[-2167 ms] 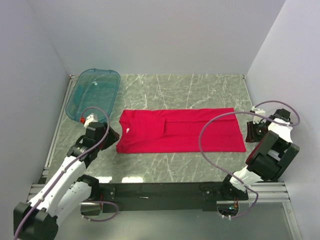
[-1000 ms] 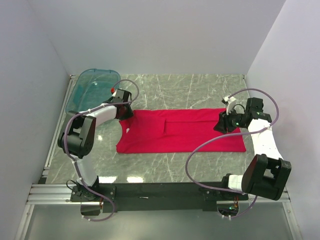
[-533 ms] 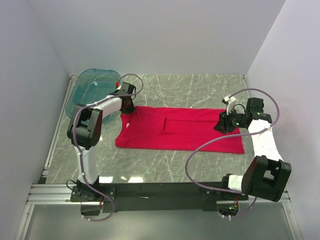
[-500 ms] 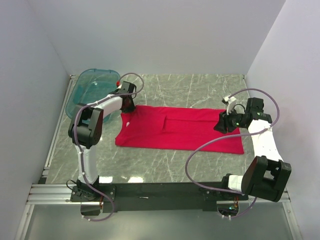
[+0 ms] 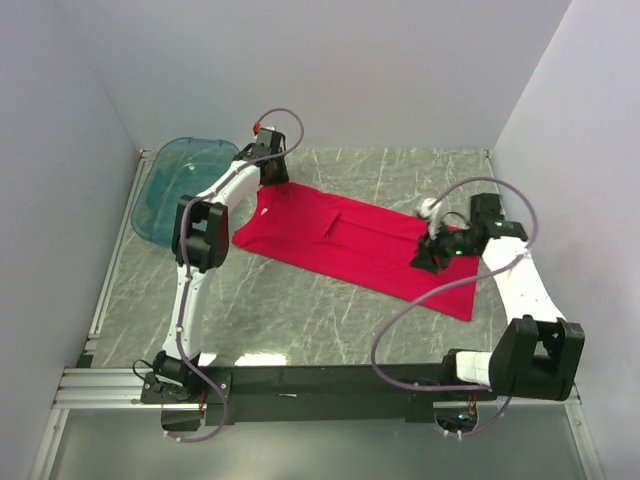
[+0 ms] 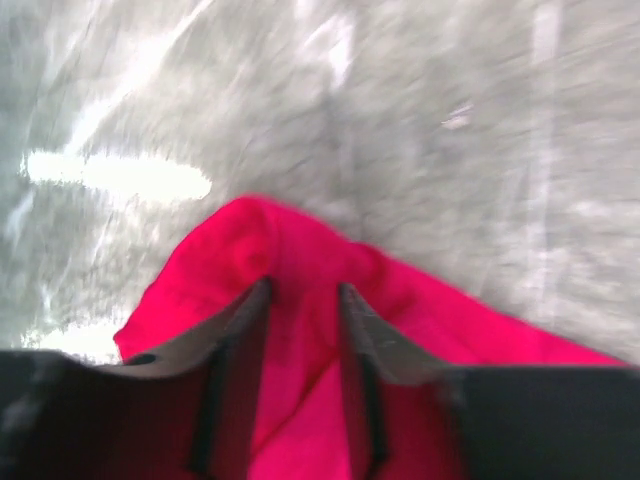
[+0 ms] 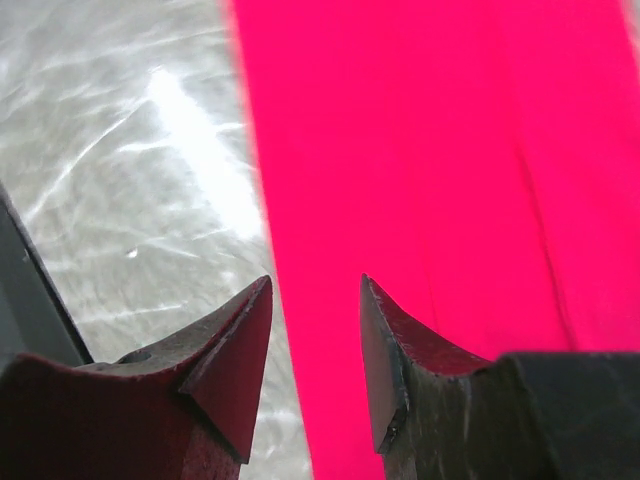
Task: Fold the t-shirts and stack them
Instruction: Fold the tshirt
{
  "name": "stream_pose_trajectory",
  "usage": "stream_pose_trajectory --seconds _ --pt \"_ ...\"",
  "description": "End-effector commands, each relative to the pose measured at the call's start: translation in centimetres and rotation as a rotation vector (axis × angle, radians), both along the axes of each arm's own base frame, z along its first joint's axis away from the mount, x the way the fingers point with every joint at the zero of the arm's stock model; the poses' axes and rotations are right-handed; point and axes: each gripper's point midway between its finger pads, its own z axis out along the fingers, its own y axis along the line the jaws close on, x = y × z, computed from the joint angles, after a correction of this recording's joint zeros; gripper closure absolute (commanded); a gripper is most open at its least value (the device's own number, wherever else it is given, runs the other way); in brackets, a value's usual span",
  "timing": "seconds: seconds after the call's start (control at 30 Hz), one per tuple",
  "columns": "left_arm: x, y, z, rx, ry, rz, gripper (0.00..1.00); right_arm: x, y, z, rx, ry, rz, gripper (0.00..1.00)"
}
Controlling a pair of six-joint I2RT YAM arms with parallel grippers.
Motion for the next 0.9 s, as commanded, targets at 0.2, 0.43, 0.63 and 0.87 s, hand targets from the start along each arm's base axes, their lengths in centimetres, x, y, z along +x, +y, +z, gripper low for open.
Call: stream_pose_trajectory --seconds 0.2,0.43,0.63,0.87 --pt "-1.3 -1.6 23.2 -0.158 -0.477 -0.171 0.50 -3.0 11.9 -3.2 -0.207 -0.238 0.463 0.49" --pt "-12.9 4.0 28.9 -0.146 -0.624 -0.099 0.27 1.7 16.6 -6.6 -0.447 -0.232 0.279 0.46" --pt "-23.6 9.8 27.5 -0.188 -0.622 0.016 0.10 2.4 18.8 -8.6 -0.519 -0.218 0.268 0.46" --pt "-31.5 11.3 22.2 -0.280 -0.535 0.071 0.08 1.6 18.3 -11.6 -0.587 -0.160 0.253 0.49"
